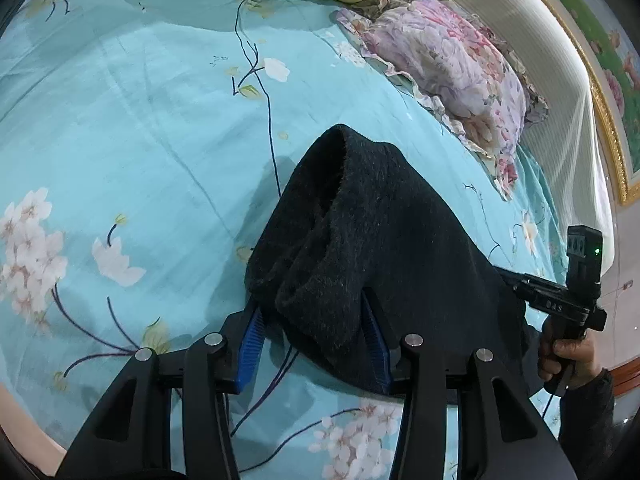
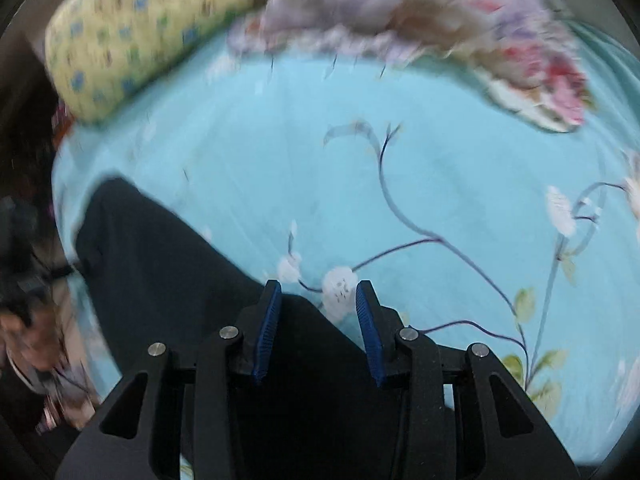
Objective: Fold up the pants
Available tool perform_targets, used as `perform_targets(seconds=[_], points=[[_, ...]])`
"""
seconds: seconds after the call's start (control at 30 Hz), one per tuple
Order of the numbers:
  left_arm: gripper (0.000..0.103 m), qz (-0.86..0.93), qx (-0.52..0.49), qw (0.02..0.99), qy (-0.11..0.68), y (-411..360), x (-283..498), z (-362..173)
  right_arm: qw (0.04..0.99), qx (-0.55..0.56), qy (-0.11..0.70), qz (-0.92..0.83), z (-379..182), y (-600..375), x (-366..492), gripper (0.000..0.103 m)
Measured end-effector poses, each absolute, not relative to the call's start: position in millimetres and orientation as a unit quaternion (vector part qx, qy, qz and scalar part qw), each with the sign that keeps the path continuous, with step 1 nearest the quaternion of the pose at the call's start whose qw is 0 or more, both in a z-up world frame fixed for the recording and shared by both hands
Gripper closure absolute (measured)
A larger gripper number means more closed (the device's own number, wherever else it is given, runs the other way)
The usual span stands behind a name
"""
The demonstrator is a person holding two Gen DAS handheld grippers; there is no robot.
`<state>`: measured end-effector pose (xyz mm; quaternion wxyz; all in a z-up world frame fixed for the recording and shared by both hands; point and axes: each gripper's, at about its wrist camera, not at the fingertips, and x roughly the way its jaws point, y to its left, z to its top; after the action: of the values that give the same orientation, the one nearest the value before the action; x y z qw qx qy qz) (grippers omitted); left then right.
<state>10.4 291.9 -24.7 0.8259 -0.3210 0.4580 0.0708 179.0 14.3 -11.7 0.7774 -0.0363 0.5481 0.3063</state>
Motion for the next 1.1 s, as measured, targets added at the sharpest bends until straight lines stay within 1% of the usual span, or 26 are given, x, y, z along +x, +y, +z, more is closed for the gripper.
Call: perform_targets(seconds=[0.1,0.13,0.17,0.2,0.23,0.27,0.33,0.5,0.67,0.9,0.97,1.0,1.03,1.1], points=[[0.061,0.077,-0.308,0.833,0.453,288.1,14.5,-25.2,0.758,-0.046,0.558,0.335,-14.6,20.8,177.8,0.063],[0.064,0.078,-0.303,0.836,0.451,286.5,16.1,-25.2,0.754,-0.055,0.56,0.34,-14.6,22.6,176.5,0.063],[0.069,0.078,-0.295,0.84,0.448,283.4,18.3,-24.5,0.749,-0.056,0.564,0.344,-14.8,23.5,176.4,0.066],[0.07,0.078,-0.286,0.845,0.445,281.0,19.6,-23.5,0.745,-0.054,0.566,0.348,-15.1,24.5,175.3,0.079],[0.074,0.078,-0.28,0.848,0.442,279.6,20.2,-22.4,0.741,-0.052,0.567,0.356,-16.2,26.0,173.3,0.087],[0.079,0.077,-0.277,0.851,0.439,278.9,20.0,-20.7,0.739,-0.053,0.566,0.362,-15.2,28.3,171.4,0.087],[0.083,0.07,-0.271,0.861,0.424,278.3,16.1,-12.9,0.747,-0.071,0.557,0.354,-11.0,31.5,165.3,0.09],[0.085,0.049,-0.285,0.883,0.369,285.0,-0.5,14.5,0.796,-0.03,0.513,0.321,18.7,19.1,164.2,0.093],[0.085,0.051,-0.285,0.886,0.362,294.1,-3.1,18.7,0.843,0.02,0.463,0.275,31.6,13.9,169.6,0.095],[0.085,0.064,-0.276,0.877,0.388,300.2,2.2,-5.8,0.86,0.021,0.454,0.232,6.2,34.5,173.1,0.095],[0.078,0.07,-0.262,0.877,0.396,298.2,3.1,-6.7,0.863,0.018,0.454,0.221,-3.3,38.7,174.0,0.094],[0.077,0.072,-0.257,0.877,0.399,297.7,2.9,-5.7,0.863,0.023,0.455,0.219,-7.1,37.6,175.2,0.092],[0.073,0.073,-0.253,0.878,0.4,297.6,2.2,-4.0,0.867,0.037,0.448,0.215,-9.2,32.7,174.7,0.091],[0.067,0.082,-0.244,0.882,0.396,299.5,-3.5,4.0,0.875,0.051,0.438,0.202,-8.1,23.6,170.9,0.078]])
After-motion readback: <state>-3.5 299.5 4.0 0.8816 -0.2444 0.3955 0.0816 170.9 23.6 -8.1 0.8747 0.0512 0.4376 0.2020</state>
